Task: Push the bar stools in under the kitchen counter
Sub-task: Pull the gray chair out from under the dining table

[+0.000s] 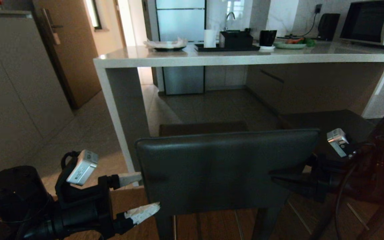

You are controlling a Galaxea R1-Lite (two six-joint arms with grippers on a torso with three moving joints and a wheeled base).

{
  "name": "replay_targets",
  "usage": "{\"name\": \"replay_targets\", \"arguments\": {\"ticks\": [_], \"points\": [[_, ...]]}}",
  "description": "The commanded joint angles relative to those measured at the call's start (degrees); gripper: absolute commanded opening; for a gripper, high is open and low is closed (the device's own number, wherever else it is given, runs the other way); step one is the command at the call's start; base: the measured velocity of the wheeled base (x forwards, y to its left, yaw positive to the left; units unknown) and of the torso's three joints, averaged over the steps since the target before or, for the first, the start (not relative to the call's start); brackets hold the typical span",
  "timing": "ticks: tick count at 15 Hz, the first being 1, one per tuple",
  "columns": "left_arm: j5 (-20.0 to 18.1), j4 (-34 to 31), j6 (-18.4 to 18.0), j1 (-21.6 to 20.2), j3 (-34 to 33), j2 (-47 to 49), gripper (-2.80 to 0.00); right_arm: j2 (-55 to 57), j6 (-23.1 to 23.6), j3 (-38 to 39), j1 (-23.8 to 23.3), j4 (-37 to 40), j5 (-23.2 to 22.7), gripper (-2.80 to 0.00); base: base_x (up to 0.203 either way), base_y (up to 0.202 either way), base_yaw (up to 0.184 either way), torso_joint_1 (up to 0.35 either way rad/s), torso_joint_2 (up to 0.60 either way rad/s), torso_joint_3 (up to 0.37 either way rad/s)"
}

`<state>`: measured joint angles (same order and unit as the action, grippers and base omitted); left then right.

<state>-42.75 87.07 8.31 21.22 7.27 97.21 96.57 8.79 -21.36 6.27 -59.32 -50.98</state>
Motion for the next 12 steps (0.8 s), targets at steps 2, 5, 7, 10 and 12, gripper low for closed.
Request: {"name": "replay_targets", "arguments": {"ticks": [2, 5, 7, 10, 12], "points": [[0.37, 0.59, 0.04, -0.39, 0.12, 0.26, 0.0, 0.19, 0.12, 0.0, -0.65, -0.45, -0.09, 0.0, 0.0, 0.0, 0.0, 0.0, 0.0, 0.0], [2.5, 0.59, 0.2, -0.78, 0.21, 0.15, 0.0, -0.03, 0.09, 0.09, -0.74, -0.45, 0.01, 0.0, 0.0, 0.0, 0.0, 0.0, 0.0, 0.0], [2.39, 0.59, 0.35, -4.23, -0.52, -0.92, 0.0, -1.75, 0.03, 1.6, -1.81, -0.4, -0.23, 0.0, 0.0, 0.0, 0.0, 0.0, 0.0, 0.0], [2.25, 0.59, 0.49, -8.64, -5.8, -3.88, 0.0, -4.44, 0.11, 5.38, -6.62, -0.44, -2.6, 0.0, 0.0, 0.0, 0.0, 0.0, 0.0, 0.0], [2.53, 0.59, 0.46, -10.95, -7.21, -6.83, 0.0, -7.42, 0.11, 7.69, -11.05, -0.37, -3.81, 0.0, 0.0, 0.0, 0.0, 0.0, 0.0, 0.0]]}}
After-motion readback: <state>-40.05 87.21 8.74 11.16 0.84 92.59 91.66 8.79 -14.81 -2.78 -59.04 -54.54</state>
